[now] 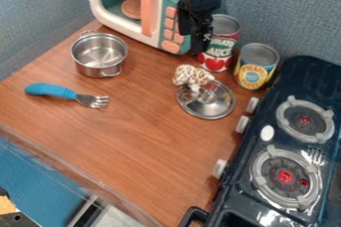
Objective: Moved the object from the top of the silver lid to the middle of the table
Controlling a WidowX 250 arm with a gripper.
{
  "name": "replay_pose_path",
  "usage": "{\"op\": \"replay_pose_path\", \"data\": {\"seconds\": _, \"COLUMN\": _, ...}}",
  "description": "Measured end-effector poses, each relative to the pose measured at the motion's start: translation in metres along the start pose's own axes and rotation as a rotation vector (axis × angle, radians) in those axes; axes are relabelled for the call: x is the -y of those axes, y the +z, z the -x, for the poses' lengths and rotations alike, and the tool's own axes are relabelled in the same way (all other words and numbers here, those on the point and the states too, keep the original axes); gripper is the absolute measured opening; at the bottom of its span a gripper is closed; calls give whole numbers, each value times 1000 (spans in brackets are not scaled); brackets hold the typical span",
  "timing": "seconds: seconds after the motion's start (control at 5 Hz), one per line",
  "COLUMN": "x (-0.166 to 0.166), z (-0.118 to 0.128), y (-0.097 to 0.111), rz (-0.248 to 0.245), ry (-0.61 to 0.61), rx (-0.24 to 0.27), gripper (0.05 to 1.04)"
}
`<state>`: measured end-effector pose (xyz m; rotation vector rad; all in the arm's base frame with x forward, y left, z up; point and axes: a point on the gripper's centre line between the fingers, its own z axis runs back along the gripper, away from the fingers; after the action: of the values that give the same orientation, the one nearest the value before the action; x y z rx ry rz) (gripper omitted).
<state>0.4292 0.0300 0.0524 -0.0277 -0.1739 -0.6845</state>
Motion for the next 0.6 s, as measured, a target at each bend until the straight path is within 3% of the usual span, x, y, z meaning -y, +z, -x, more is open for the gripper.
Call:
{"op": "replay_pose_path", "data": {"seconds": 0.4, "x": 21, "z": 32, "y": -44, "rz": 62, "ry": -34, "rx": -86, "gripper": 1000}}
{"op": "replay_pose_path", "data": {"seconds": 0.6, "x": 21, "z": 34, "y": -48, "rz": 60, "ry": -56, "rx": -98, "gripper": 1000}}
